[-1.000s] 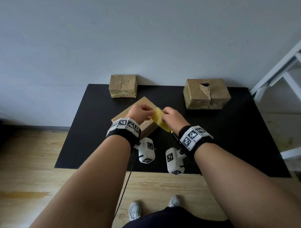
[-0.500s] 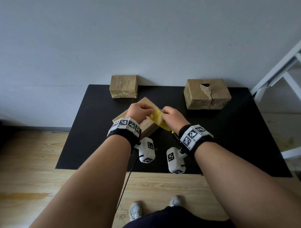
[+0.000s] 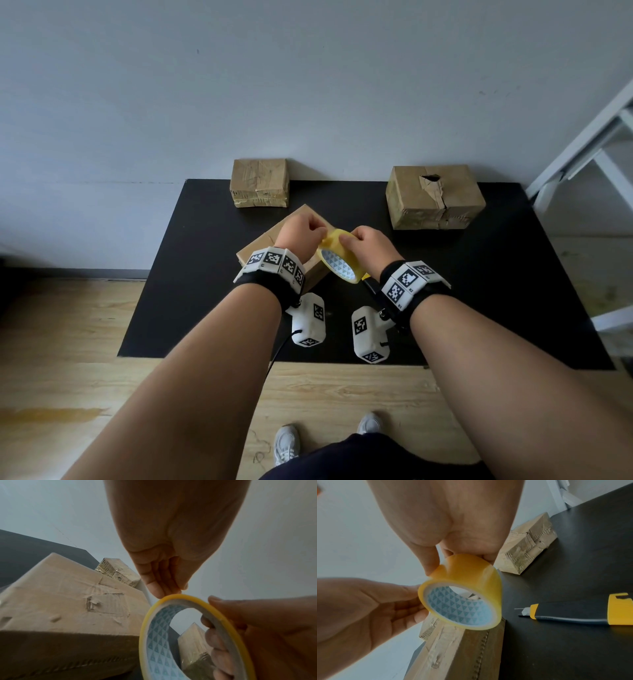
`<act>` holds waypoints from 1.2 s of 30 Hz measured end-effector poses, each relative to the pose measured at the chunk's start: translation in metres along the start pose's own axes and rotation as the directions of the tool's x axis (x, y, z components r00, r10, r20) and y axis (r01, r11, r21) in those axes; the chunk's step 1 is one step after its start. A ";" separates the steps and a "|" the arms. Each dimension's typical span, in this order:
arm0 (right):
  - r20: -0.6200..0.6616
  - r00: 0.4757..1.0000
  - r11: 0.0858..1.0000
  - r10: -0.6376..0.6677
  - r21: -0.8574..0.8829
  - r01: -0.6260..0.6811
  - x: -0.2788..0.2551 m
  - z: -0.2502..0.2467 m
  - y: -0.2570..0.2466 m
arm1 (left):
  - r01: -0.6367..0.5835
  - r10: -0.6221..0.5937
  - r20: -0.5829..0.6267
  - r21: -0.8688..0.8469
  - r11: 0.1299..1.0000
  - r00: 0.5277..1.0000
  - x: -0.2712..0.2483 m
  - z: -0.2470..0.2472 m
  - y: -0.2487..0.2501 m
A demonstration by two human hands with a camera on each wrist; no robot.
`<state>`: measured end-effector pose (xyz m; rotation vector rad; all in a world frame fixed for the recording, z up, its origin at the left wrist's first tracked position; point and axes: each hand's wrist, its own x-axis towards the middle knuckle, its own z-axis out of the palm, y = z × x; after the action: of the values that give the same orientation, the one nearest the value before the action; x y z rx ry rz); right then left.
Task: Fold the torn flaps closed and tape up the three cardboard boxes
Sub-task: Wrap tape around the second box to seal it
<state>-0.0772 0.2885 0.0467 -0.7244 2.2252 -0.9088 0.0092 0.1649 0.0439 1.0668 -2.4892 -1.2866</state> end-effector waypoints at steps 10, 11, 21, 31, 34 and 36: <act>0.012 0.999 0.999 0.043 0.025 -0.044 0.001 0.002 0.001 | 0.064 -0.059 0.048 -0.099 0.993 0.997 0.002 -0.007 -0.003; 0.017 0.999 0.998 0.047 0.048 -0.048 0.001 0.002 -0.001 | 0.065 -0.060 0.055 -0.096 0.993 0.997 0.001 -0.008 -0.003; 0.128 0.991 0.997 0.032 0.064 -0.041 -0.003 0.004 -0.008 | 0.078 -0.090 -0.067 -0.168 0.983 0.994 0.003 -0.015 -0.007; 0.100 0.994 0.996 0.047 -0.084 -0.039 0.004 0.002 -0.004 | 0.078 -0.095 -0.125 -0.129 0.989 0.988 0.006 -0.017 -0.001; 0.094 0.993 0.992 0.069 -0.109 -0.059 0.007 0.001 -0.002 | 0.091 -0.106 -0.103 -0.133 0.987 0.989 0.005 -0.014 -0.001; 0.100 0.992 0.986 0.080 -0.155 -0.064 0.009 0.001 0.000 | 0.111 -0.129 -0.117 -0.149 0.983 0.985 0.004 -0.012 -0.004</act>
<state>-0.0826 0.2825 0.0432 -0.7384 2.2284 -0.6559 0.0135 0.1530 0.0476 1.2388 -2.2355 -1.3601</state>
